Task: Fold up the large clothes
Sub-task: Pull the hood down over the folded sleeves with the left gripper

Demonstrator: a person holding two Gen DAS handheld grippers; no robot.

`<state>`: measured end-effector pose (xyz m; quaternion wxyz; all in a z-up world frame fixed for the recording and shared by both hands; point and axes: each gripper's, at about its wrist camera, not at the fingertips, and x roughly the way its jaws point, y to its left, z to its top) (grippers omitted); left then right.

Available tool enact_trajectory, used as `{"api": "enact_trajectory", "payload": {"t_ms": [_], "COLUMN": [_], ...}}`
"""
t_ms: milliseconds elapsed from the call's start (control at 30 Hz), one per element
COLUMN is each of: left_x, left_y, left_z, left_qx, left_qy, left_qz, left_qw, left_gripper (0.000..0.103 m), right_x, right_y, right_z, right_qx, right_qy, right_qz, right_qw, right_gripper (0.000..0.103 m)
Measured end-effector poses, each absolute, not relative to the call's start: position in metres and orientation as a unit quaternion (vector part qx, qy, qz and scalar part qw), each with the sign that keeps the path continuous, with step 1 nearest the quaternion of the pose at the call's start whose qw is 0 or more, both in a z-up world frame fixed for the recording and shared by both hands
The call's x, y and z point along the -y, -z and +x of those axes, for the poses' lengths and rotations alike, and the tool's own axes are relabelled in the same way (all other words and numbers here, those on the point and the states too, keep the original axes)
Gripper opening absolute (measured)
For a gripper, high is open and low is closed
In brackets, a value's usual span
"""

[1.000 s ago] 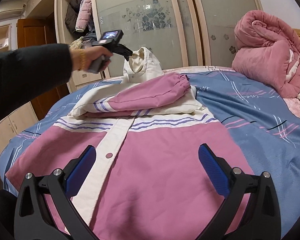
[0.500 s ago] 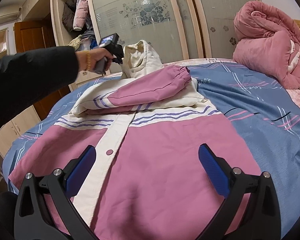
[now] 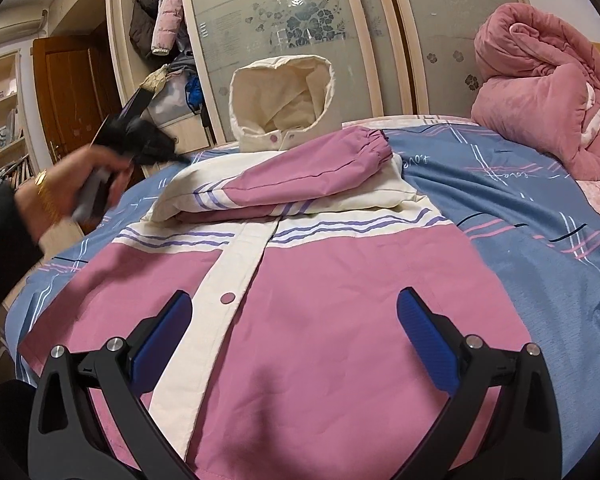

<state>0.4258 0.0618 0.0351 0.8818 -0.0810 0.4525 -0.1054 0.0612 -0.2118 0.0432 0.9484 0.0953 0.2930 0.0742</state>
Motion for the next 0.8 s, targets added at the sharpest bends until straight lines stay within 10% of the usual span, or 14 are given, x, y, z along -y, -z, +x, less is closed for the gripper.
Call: {"api": "enact_trajectory", "payload": {"t_ms": [67,100,167,500,800], "left_x": [-0.067,-0.069,-0.07,-0.047,-0.078], "left_y": [-0.032,-0.034,-0.043,-0.052,-0.046], "left_z": [0.398,0.376,0.337,0.219,0.233], "left_qx": [-0.427,-0.404,-0.355,-0.234,-0.272], "left_qy": [0.086,0.087,0.085,0.123,0.084], "left_qz": [-0.068,-0.077,-0.109,-0.079,-0.113], "left_qw": [0.897,0.907,0.924,0.961,0.952], "left_gripper": [0.016,0.061,0.101,0.101,0.101], "right_x": [0.209,0.208,0.208,0.204,0.165], "right_y": [-0.043,-0.043,-0.042,-0.057,-0.154], "right_z": [0.06,0.06,0.059,0.071,0.315], "right_qx": [-0.291,-0.29,-0.287,-0.274,-0.275], "right_qy": [-0.073,-0.072,-0.065,-0.043,-0.049], "right_qz": [0.09,0.087,0.083,0.061,0.015], "right_qw": [0.95,0.95,0.952,0.959,0.96], "right_gripper": [0.102,0.102,0.102,0.102,0.099]}}
